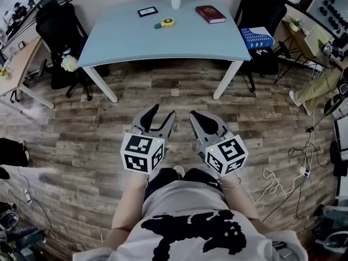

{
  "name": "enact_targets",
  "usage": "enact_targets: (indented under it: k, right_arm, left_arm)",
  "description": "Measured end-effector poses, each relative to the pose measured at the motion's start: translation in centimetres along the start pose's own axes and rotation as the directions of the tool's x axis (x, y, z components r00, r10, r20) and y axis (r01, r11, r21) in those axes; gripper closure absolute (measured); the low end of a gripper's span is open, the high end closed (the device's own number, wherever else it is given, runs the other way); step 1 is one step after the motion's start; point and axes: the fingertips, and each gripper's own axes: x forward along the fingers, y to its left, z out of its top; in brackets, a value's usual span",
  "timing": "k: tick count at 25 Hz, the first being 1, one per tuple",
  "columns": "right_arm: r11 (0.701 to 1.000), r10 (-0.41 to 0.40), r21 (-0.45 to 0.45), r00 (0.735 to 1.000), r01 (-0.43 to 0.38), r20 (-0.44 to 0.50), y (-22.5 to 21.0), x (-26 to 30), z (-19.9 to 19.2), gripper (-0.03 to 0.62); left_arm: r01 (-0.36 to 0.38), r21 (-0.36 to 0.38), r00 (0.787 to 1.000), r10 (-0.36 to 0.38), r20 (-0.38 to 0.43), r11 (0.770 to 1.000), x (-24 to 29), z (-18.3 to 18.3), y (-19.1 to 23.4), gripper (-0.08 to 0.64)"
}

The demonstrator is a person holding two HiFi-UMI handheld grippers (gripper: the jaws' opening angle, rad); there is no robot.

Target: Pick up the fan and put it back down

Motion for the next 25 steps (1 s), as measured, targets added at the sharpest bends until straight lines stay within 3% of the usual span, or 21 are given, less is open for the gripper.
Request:
enact_targets:
  k: [4, 11, 15, 25]
  right_arm:
    - [1.0, 0.01, 0.015, 1.0, -0.01, -0.006, -0.3, -0.1, -0.6, 0.588]
    - [0.998, 0.02, 0.057, 0.999, -0.019, -0.024, -1.1, 0.8, -1.6, 0.588]
    - [0.998, 0.005, 0.062, 1.0, -0.003, -0.028, -1.8, 2.3, -1.9, 0.588]
    - [0.999, -0.029, 0.032, 0.998, 0.031, -0.063, -5.1, 8.5, -1.5, 0.588]
  left_arm:
    - [-0.032, -0.006, 0.999, 0.032, -0.006, 0.999, 0.3, -0.3, 0.1, 0.28]
    - [-0.072, -0.005, 0.997, 0.072, -0.021, 0.997, 0.8, -0.8, 0.4, 0.261]
    - [-0.051, -0.024, 0.998, 0.049, -0.045, 0.998, 1.9, -1.6, 1.2, 0.253]
    - [-0.029, -0.024, 0.999, 0.028, -0.041, 0.999, 7.6, 0.6, 8.2, 0.253]
